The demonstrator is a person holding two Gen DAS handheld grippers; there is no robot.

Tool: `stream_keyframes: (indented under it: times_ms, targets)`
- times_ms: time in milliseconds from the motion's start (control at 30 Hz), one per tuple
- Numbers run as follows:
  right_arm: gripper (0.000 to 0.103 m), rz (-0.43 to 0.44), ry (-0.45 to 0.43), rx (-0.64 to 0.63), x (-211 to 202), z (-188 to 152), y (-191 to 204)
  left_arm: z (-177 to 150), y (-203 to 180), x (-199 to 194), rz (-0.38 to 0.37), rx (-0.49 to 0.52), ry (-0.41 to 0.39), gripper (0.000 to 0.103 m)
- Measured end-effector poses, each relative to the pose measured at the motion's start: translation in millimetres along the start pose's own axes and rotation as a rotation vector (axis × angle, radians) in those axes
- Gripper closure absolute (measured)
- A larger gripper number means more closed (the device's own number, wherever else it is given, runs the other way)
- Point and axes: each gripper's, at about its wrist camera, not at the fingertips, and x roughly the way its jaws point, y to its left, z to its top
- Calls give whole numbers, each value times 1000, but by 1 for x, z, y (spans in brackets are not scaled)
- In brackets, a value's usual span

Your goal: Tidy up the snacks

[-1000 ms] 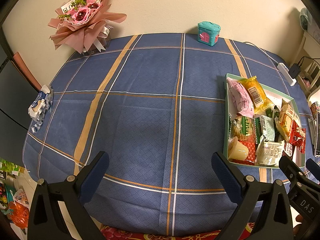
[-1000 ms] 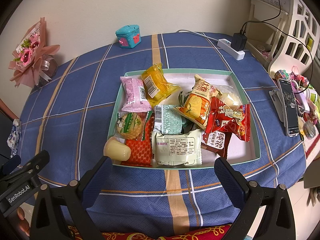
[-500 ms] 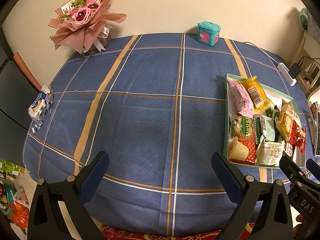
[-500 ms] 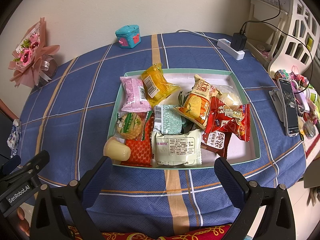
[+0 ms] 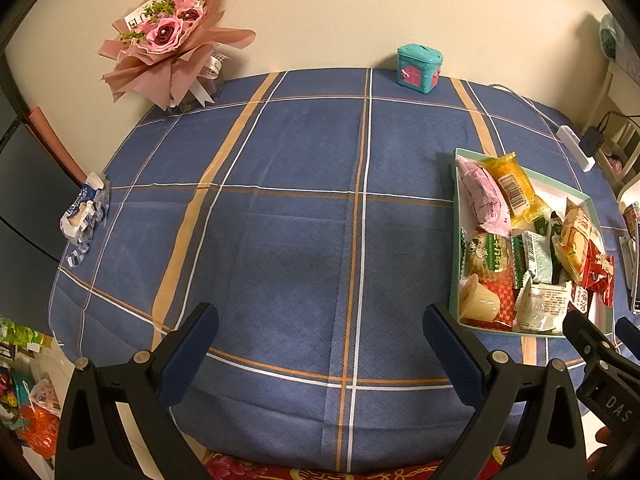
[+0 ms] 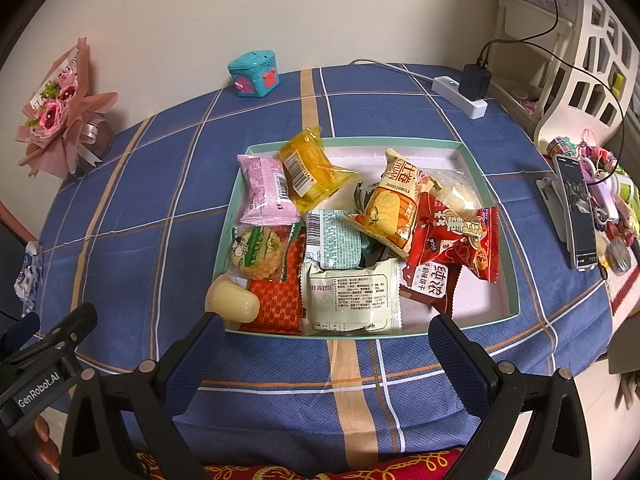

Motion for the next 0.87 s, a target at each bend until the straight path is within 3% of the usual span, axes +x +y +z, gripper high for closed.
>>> stream_keyframes:
  times_ms: [867]
  targets:
    - [0, 0, 1, -1, 0, 1, 0, 0, -1, -2, 7, -7, 0, 1]
